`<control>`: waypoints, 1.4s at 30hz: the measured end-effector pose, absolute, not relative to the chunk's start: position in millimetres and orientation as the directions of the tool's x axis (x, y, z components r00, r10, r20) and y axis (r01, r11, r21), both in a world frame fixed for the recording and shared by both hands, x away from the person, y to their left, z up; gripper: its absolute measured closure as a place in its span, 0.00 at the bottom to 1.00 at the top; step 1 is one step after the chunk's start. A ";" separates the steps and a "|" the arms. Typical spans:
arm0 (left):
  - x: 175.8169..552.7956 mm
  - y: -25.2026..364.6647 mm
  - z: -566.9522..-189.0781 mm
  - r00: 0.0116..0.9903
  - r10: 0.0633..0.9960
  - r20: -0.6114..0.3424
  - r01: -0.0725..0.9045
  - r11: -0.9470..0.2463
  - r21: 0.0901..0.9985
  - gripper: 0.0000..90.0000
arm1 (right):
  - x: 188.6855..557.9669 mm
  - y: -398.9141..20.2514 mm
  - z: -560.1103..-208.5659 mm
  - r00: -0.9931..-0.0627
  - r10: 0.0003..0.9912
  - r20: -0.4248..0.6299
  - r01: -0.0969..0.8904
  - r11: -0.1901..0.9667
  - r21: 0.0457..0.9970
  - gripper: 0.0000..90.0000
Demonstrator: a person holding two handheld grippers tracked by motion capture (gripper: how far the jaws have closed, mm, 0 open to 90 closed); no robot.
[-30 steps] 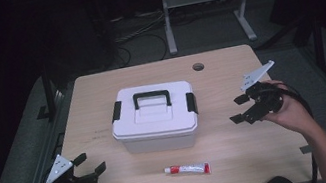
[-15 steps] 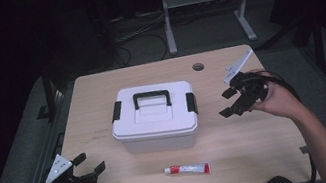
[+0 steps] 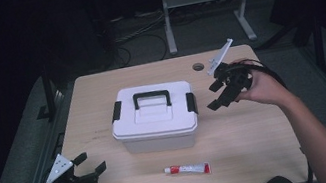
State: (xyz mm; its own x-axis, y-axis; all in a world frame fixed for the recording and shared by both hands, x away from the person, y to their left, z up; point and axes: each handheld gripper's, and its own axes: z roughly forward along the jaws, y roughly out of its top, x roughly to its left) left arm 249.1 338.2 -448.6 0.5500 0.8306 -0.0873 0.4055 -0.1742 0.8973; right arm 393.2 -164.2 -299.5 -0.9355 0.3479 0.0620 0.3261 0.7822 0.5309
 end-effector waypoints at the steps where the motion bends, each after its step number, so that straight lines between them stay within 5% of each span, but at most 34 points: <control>1: 249.1 338.9 -448.4 0.548 0.832 -0.086 0.406 -0.175 0.897 0.15 | 394.7 -162.2 -298.1 -0.937 0.344 0.063 0.324 0.785 0.529 0.30; 42: 251.1 338.4 -450.3 0.555 0.829 -0.071 0.410 -0.198 0.890 0.15 | 423.0 -83.6 -262.4 -0.978 0.201 0.059 0.204 0.848 0.489 0.30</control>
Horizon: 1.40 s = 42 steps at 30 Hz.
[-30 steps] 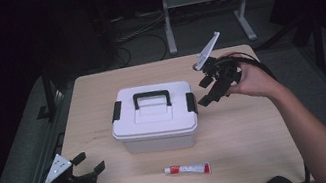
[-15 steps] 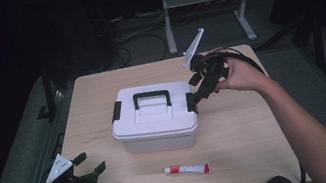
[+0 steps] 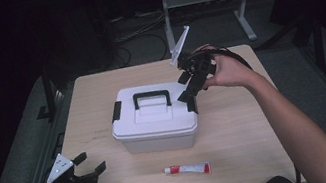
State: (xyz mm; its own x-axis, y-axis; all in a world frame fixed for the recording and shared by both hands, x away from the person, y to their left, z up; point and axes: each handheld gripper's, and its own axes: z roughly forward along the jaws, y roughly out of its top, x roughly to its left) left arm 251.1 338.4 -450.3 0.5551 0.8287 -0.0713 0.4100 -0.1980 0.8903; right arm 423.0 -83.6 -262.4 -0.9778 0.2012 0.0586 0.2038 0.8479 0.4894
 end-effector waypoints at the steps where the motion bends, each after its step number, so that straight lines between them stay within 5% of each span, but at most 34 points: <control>1: 251.1 338.4 -450.2 0.555 0.829 -0.069 0.407 -0.199 0.891 0.15 | 423.7 -81.8 -262.4 -0.977 0.204 0.059 0.206 0.851 0.484 0.30; 27: 251.4 340.5 -450.8 0.552 0.831 -0.068 0.405 -0.196 0.893 0.15 | 447.4 -23.8 -267.3 -0.986 0.139 0.094 0.166 0.879 0.446 0.34; 42: 250.4 341.3 -450.6 0.546 0.835 -0.065 0.403 -0.194 0.894 0.15 | 459.2 1.6 -280.2 -0.983 0.123 0.136 0.169 0.896 0.411 0.49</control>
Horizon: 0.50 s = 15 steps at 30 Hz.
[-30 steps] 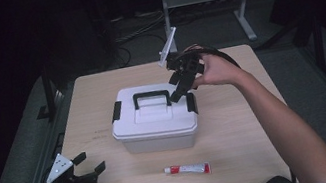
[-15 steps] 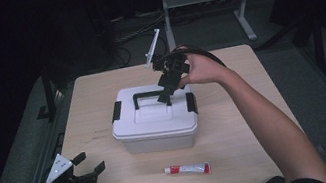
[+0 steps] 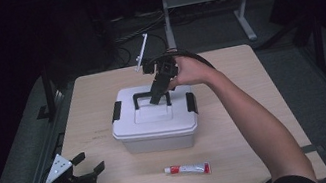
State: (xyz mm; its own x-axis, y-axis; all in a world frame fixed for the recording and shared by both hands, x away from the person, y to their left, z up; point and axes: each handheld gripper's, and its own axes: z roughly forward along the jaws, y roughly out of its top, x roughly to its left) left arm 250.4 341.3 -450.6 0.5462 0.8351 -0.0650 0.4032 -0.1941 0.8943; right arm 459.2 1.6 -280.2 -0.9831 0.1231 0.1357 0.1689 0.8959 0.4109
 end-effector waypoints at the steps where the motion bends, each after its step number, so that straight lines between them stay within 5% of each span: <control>1: 250.5 341.4 -450.6 0.547 0.835 -0.065 0.403 -0.194 0.894 0.15 | 460.0 2.5 -280.5 -0.982 0.126 0.138 0.173 0.897 0.408 0.51; 15: 249.4 341.0 -449.9 0.545 0.837 -0.041 0.399 -0.216 0.891 0.15 | 459.8 15.9 -285.8 -0.981 0.132 0.145 0.177 0.913 0.367 0.78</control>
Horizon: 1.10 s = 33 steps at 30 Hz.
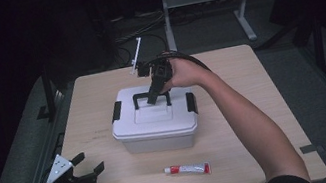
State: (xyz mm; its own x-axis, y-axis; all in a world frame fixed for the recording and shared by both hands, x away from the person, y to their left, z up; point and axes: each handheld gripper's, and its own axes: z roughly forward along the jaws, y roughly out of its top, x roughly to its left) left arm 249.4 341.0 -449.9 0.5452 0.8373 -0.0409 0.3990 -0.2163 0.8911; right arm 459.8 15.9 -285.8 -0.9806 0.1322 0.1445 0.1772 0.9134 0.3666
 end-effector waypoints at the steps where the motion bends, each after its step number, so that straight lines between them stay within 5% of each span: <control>1: 249.2 341.0 -450.0 0.544 0.838 -0.041 0.399 -0.215 0.891 0.15 | 459.5 16.2 -285.5 -0.981 0.131 0.141 0.174 0.914 0.366 0.79; 12: 248.6 340.2 -449.5 0.544 0.839 -0.024 0.394 -0.230 0.890 0.15 | 455.3 19.5 -285.1 -0.985 0.110 0.132 0.151 0.922 0.357 0.92; 33: 248.5 341.5 -450.2 0.541 0.840 -0.034 0.395 -0.219 0.892 0.15 | 451.7 19.7 -282.6 -0.990 0.094 0.107 0.126 0.927 0.352 0.93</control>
